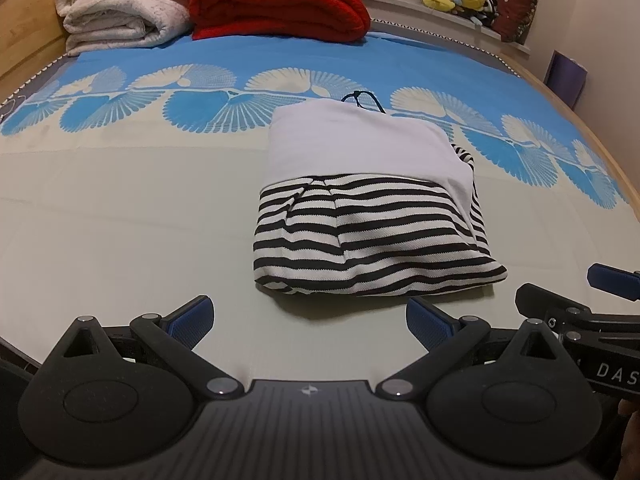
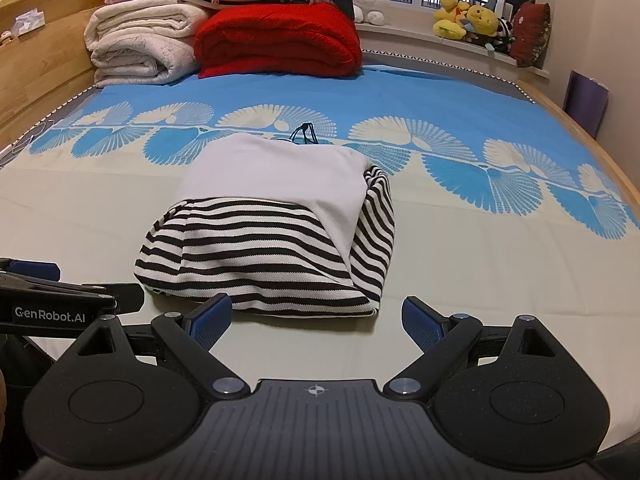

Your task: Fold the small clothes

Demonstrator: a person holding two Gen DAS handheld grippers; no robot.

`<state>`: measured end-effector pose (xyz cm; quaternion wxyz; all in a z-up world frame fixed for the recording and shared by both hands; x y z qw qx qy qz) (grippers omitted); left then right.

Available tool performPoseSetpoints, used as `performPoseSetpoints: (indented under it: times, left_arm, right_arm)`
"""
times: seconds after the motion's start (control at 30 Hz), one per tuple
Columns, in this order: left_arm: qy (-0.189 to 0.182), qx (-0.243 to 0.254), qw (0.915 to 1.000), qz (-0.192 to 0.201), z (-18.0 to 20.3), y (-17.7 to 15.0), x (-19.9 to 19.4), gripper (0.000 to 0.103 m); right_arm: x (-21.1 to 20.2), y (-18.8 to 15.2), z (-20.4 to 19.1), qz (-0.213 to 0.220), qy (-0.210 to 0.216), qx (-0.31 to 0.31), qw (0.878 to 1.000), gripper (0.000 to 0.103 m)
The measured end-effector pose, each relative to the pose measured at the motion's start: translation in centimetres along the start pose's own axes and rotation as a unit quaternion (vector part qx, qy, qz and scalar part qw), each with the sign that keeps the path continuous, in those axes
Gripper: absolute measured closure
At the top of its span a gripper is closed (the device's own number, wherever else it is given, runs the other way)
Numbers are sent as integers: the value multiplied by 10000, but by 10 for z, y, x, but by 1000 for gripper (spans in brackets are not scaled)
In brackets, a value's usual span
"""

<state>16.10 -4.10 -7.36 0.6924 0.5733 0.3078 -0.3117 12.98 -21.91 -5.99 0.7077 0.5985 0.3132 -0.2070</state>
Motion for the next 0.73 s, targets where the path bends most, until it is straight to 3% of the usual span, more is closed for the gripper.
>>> performPoseSetpoints:
  times: [0.73]
  left_arm:
    - [-2, -20, 10000, -4, 0, -1, 1, 1]
  right_arm:
    - [0, 0, 0, -16, 5, -9, 10000, 11]
Point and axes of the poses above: each gripper's, at about its wrist camera, not at the fingertips, and x roughly the way its jaws point, z to its right, y to its top, the point moved 3 cm from there along x, roughly the way its jaws point, and after that the axes turned 5 degrees about -x, right-handed, at the moved point
